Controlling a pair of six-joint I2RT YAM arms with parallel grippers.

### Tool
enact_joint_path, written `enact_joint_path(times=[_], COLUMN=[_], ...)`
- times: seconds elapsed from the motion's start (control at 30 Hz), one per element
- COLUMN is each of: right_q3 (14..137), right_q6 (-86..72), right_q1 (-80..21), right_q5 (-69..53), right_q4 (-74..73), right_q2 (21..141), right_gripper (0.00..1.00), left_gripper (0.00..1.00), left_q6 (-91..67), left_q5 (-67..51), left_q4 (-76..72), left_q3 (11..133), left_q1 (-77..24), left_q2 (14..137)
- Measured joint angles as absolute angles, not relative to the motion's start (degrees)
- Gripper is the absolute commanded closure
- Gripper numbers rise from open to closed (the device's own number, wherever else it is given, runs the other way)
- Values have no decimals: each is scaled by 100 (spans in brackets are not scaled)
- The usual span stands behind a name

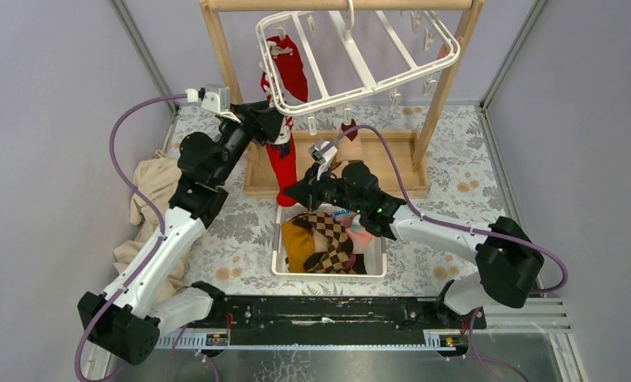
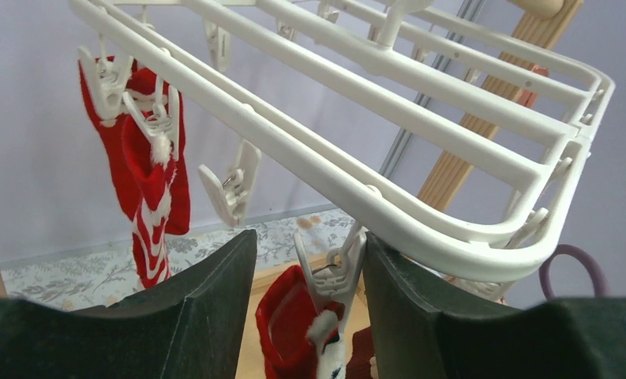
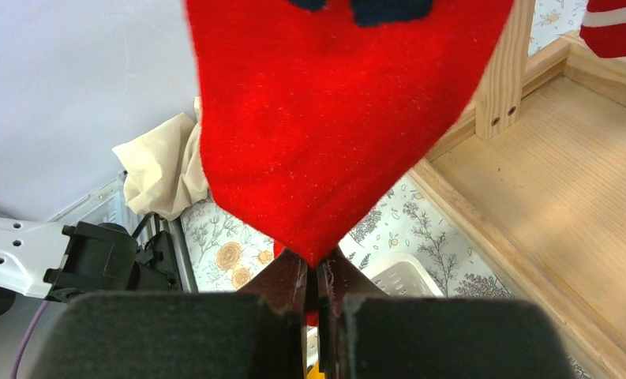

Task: Remove the socks clipped to the hanger
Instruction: Remove the sock from the hanger.

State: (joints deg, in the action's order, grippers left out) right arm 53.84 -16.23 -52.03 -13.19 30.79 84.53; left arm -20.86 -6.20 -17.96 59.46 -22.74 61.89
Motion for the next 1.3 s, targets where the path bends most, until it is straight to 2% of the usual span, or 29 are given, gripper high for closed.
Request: enact_joint_path(times=[0.27,0.43,0.5,0.67,0.93,1.13,1.23,1.3], right_q3=[5384,5384,5384,5384,5332,4556,4080,3791], right_q6=[-1612,-1592,-1581,-1566,-1608,-1787,-1857,-1922], right_q1=[-5203,-5203,-5203,-5203,-5203,-5203,-5203,-5205], right_q5=[-1321,-1321,-1321,-1321,-1330,-1358,-1315,-1262], right_q4=[3041,3017,3017,2993,2947,2821,2561,2329], right_q2=[8503,8536,8538,8549,8541,8058,7550,7111], right_gripper=[100,100,100,100,100,100,100,100], left_gripper=[45,59,68,76,77,78,74,66], left_q6=[-2104,-2132,-2143,-2134,-2102,-2058,-2056,-2056], left_q5=[-847,-910,-921,-945,-967,-967,-967,-972], left_q4=[-2106,-2110,-2112,-2110,-2093,-2075,-2073,-2064], left_q3=[5944,5944,5944,5944,5946,5946,5946,5946], left_q1=[-2244,-2237,-2233,-2206,-2204,-2204,-2204,-2204], left_q2=[6313,6351,6351,6359,6359,6359,6359,6359])
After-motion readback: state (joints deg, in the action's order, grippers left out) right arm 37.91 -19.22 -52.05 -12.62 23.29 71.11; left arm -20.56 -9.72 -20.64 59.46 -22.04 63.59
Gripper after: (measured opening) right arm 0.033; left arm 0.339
